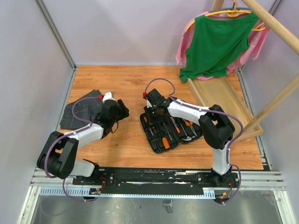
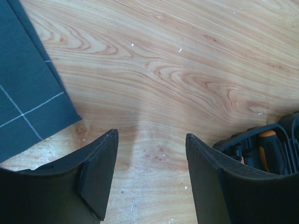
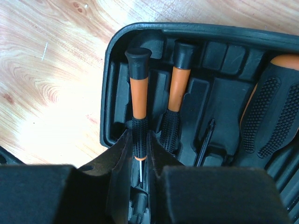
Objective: Sort the tools into containers
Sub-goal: Place the screwdriver in the storage box.
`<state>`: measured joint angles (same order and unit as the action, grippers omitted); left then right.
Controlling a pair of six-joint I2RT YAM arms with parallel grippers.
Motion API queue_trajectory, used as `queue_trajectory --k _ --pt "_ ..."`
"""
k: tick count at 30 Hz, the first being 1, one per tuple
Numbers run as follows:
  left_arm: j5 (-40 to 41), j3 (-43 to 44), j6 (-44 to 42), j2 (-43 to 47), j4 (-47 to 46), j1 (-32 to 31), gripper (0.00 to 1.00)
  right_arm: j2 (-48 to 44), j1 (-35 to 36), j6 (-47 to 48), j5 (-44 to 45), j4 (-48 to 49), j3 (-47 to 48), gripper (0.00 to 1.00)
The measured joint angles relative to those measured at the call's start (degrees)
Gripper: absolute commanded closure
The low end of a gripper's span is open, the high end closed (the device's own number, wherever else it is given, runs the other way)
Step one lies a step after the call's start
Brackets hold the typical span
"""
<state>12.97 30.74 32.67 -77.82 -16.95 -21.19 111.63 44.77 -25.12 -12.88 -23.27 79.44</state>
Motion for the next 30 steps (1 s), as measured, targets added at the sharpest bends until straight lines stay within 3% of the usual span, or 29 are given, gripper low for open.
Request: queue_trajectory --k 5,12,30 --pt "-0.46 0.00 0.15 -0.72 -0.07 0.00 0.36 0.13 0.00 -0.33 0.04 -0.37 0.37 0.79" --pt "-1.07 0.00 0.17 -1.20 -0.09 0.00 0.36 0.24 0.00 -0.59 -0.02 -0.61 0.44 0.75" --pt "-1.53 0.04 0.22 -1.22 -0.11 0.00 0.37 -0.11 0.02 -1.53 -1.27 -0.59 0.44 0.75"
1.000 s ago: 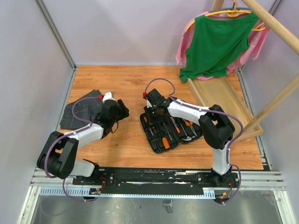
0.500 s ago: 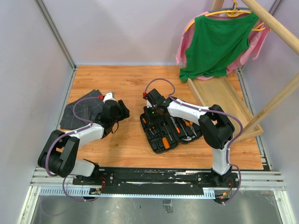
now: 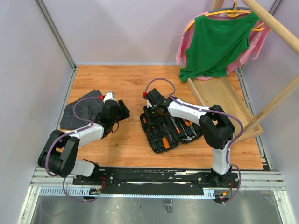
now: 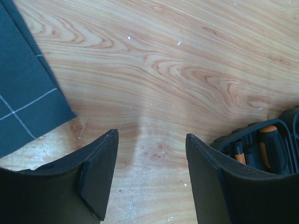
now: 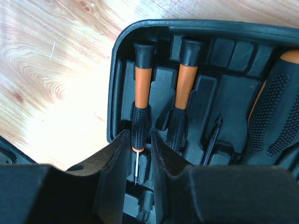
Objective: Sort the tools into containers
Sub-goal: Place the screwdriver in the storage box.
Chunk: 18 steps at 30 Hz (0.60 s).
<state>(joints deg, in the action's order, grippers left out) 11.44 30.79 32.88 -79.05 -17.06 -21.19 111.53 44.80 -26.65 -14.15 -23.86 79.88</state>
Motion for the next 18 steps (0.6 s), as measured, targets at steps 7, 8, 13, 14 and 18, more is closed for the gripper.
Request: queue_trajectory --k 7,8,13,14,18 --pt "-0.07 0.04 0.15 0.00 0.00 0.00 0.37 -0.68 0.00 -0.15 0.37 -0.02 -0.02 0.78" --pt "-0.09 0.04 0.15 0.00 0.00 0.00 0.37 -0.90 0.00 -0.17 0.44 -0.02 -0.02 0.78" --pt "-0.13 0.04 0.17 0.00 0.00 0.00 0.37 -2.01 0.00 -0.20 0.35 0.00 -0.07 0.80" --pt "-0.13 0.07 0.17 0.00 0.00 0.00 0.37 -2.12 0.00 -0.26 0.31 0.00 -0.15 0.81" --pt "-0.17 0.07 0.17 0.00 0.00 0.00 0.37 -2.14 0.00 -0.37 -0.09 -0.04 -0.90 0.82"
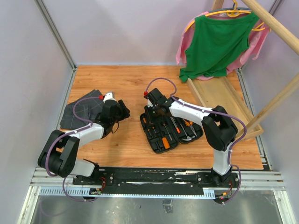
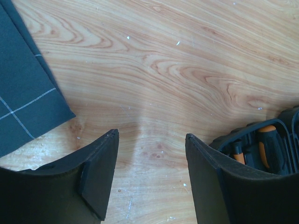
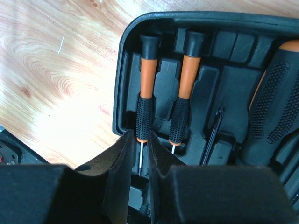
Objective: Sort the tools into containers
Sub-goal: Place the screwdriver in the storage box.
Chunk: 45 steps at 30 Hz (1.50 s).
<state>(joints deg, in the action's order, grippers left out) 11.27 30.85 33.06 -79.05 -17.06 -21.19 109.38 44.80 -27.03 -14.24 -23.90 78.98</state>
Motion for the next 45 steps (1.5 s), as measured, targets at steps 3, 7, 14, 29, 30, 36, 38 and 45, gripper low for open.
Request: queue_trajectory --k 3,7,14,29,30,36,38,45 --pt "-0.02 0.00 0.04 -0.02 0.00 0.00 0.38 0.00 0.02 -0.02 -0.57 0.02 -0.26 0.82" --pt "-0.02 0.00 0.22 -0.09 0.00 0.00 0.38 0.00 0.20 -0.02 -0.94 0.02 -0.28 0.83" --pt "-0.02 0.00 0.22 -0.09 0.00 0.00 0.38 0.02 0.24 -0.04 -1.20 0.04 -0.28 0.87" --pt "0.00 0.00 0.22 -0.09 0.00 0.00 0.38 1.97 0.57 0.00 -0.81 0.04 -0.28 0.90" --pt "-0.02 0.00 0.24 -0.09 0.00 0.00 0.38 1.97 0.63 0.00 -0.70 0.04 -0.26 0.90" --pt "0.00 0.00 0.22 -0.09 0.00 0.00 0.39 2.51 1.95 0.46 2.58 -2.01 1.42 0.91" --pt "0.00 0.00 0.24 -0.09 0.00 0.00 0.39 3.30 2.60 0.72 3.96 -3.43 2.82 0.91" --pt "0.02 0.00 0.24 -0.09 0.00 0.00 0.39 5.53 4.42 1.57 8.02 -8.09 6.95 0.91"
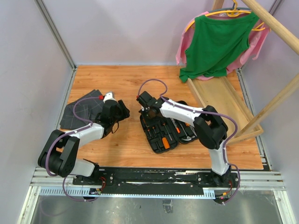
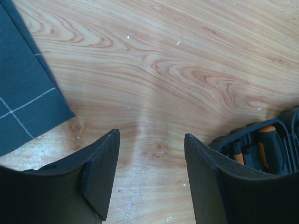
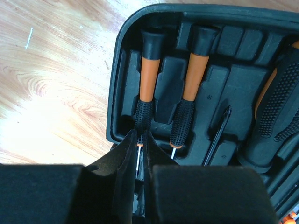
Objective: Sort the tools into containers
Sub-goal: Place the screwdriver in the storage box.
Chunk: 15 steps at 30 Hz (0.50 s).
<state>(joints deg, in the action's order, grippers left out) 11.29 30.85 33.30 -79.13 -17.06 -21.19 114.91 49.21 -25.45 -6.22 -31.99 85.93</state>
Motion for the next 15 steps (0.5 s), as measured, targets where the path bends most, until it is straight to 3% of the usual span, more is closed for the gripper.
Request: queue_trajectory --k 8,15 --pt "0.02 0.00 -0.02 0.00 0.00 0.00 0.39 2.89 1.25 1.49 2.75 -4.98 4.61 0.99" --pt "0.02 0.00 -0.02 0.00 0.00 0.00 0.39 4.39 1.36 1.84 2.86 -5.57 4.70 0.99"
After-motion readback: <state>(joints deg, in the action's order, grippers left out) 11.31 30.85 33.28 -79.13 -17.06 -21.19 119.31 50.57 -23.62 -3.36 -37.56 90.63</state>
